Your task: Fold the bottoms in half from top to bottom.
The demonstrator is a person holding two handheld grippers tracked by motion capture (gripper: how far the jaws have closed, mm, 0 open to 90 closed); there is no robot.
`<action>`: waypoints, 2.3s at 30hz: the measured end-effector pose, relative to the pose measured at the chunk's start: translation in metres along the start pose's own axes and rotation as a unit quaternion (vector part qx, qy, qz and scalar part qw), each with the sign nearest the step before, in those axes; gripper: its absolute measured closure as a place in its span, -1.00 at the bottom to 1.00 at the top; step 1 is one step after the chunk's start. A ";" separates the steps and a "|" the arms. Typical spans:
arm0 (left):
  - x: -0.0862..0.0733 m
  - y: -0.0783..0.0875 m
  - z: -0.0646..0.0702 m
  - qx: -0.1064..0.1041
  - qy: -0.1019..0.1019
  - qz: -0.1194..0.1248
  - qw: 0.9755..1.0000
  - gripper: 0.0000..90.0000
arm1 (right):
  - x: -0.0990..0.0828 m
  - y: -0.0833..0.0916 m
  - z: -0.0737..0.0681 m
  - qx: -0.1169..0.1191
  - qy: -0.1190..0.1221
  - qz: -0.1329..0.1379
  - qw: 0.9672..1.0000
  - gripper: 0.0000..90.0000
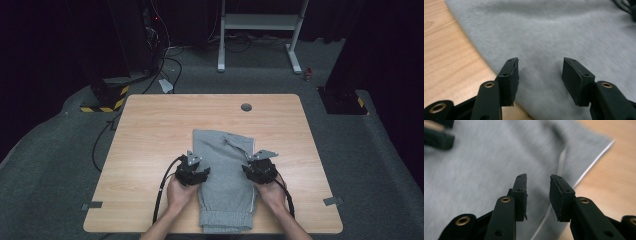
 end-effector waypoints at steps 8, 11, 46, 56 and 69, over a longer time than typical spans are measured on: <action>0.009 -0.020 -0.018 0.014 0.039 -0.005 0.999 0.00 | 0.034 -0.014 0.016 -0.006 -0.042 0.010 0.999 0.47; 0.009 -0.020 -0.017 0.016 0.024 0.000 1.000 0.00 | 0.041 -0.020 0.016 -0.011 -0.036 0.003 0.999 0.46; 0.005 -0.019 -0.019 0.024 0.024 0.021 0.999 -0.02 | 0.050 -0.024 0.045 -0.048 -0.073 0.024 0.996 0.21; 0.005 -0.019 -0.019 0.020 0.026 0.022 0.999 -0.03 | 0.064 -0.060 0.037 -0.066 -0.071 0.003 0.995 0.87; 0.005 -0.019 -0.018 0.022 0.027 0.023 0.999 -0.03 | 0.049 -0.046 0.075 -0.092 -0.129 -0.007 0.987 0.67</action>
Point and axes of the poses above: each handheld gripper's, and its own axes: y roughly backward along the jaws, x roughly out of its top, z roughly to its right, the point moved 9 cm from there along -y, roughly forward along the jaws, and after that the axes turned 3 degrees about -y, right-handed, at the moved point
